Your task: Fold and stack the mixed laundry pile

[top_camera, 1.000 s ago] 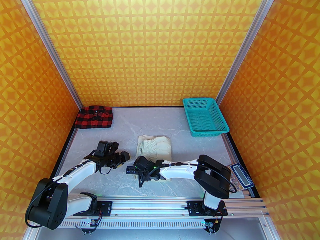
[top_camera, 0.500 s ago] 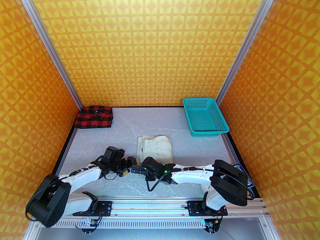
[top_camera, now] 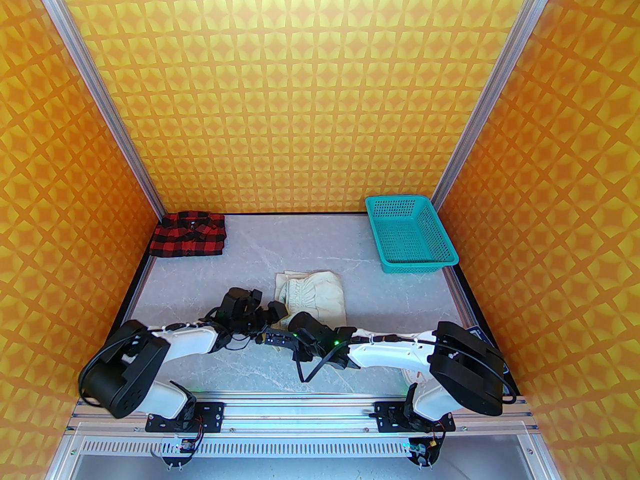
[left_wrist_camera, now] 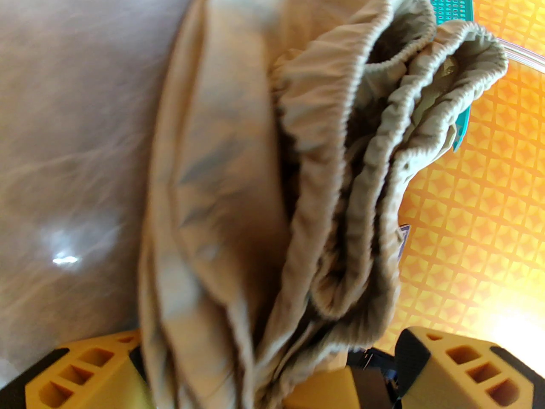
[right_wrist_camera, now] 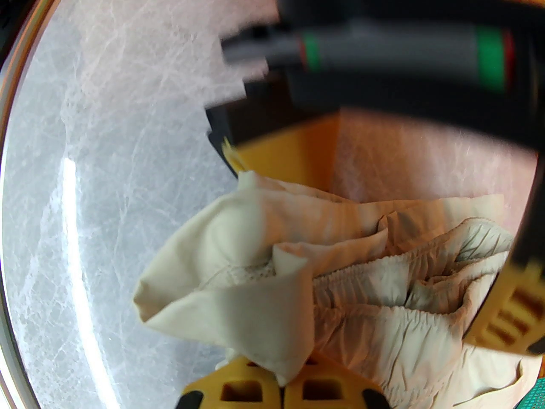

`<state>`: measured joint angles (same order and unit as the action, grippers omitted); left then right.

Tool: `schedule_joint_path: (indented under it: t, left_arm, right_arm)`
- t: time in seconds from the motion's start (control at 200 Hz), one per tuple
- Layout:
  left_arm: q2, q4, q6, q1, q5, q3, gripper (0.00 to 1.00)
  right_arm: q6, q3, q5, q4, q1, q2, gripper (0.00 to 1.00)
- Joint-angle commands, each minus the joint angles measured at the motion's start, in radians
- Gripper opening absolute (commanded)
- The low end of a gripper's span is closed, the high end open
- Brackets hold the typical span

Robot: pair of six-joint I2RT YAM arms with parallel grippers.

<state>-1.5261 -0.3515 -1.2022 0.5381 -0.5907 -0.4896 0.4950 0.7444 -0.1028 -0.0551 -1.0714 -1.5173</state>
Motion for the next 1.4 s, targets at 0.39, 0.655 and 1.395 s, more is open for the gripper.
schedule_joint_path:
  t: [0.39, 0.655, 1.395]
  left_arm:
    - [-0.227, -0.103, 0.019, 0.033, 0.014, -0.181, 0.61]
    - [-0.281, -0.183, 0.04, 0.04, 0.031, -0.22, 0.09]
    - [-0.26, 0.568, 0.856, -0.26, 0.15, -0.749, 0.0]
  right_arm:
    - [0.009, -0.048, 0.067, 0.061, 0.019, 0.084, 0.0]
    - [0.011, -0.063, 0.037, 0.061, 0.02, 0.096, 0.13]
    - [-0.479, -0.163, -0.233, 0.02, 0.274, 0.531, 0.84]
